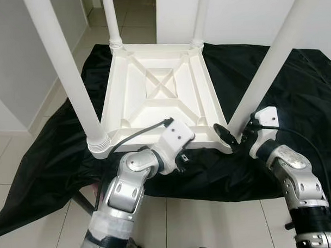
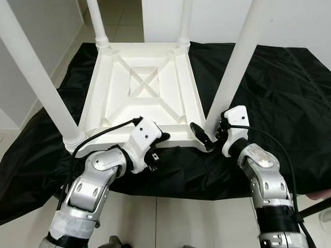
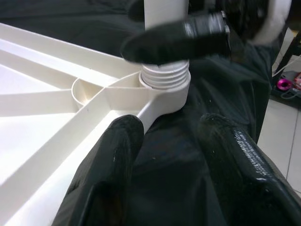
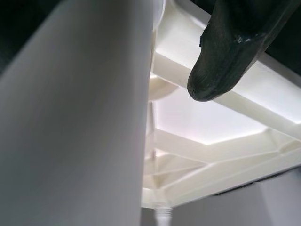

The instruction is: Building children table

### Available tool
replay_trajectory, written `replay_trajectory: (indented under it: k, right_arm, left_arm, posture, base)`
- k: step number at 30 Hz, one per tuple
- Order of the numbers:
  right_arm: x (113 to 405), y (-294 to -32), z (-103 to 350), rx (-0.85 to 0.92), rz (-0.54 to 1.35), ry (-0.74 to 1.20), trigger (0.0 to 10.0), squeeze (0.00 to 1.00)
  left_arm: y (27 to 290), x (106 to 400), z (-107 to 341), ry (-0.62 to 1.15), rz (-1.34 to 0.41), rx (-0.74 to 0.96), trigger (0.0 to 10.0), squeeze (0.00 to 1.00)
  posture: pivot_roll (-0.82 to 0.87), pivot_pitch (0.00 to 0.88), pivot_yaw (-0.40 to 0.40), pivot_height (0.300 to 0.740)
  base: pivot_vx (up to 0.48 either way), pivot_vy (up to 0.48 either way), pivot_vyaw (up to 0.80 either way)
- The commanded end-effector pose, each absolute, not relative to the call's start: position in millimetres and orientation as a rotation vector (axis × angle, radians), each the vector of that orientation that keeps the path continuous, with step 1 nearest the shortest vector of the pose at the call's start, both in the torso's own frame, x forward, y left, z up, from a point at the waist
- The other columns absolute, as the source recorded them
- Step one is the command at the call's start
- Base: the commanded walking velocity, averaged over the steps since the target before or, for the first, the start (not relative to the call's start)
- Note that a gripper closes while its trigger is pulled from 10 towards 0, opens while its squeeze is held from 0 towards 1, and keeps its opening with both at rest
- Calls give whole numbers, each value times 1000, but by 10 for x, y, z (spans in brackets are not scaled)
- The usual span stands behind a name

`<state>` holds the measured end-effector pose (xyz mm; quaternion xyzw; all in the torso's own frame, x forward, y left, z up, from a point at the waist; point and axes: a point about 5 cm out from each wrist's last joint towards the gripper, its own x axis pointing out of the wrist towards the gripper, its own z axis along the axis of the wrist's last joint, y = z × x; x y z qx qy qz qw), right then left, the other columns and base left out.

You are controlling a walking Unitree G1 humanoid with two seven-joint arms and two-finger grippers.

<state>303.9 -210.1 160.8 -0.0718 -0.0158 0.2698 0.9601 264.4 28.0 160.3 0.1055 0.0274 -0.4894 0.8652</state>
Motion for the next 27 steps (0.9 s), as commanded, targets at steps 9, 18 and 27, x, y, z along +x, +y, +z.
replay_trajectory:
  k: [9,18,27]
  right_arm:
    - [3205,-2219,1520,-176,582,27,4471,0]
    - [3249,-2243,1397,-160,616,65,0,0]
    - [3255,-2178,1376,-129,584,49,10000,0]
  left_arm:
    - [324,2648,1665,45,-987,211,10000,0]
    - [312,2638,1685,36,-982,212,10000,0]
    - [322,2641,1705,34,-958,203,10000,0]
  posture:
    - [-3,0,-1,740]
    - [6,9,0,740]
    - [8,16,-2,740]
  base:
    - [0,0,0]
    - [0,0,0]
    - [0,0,0]
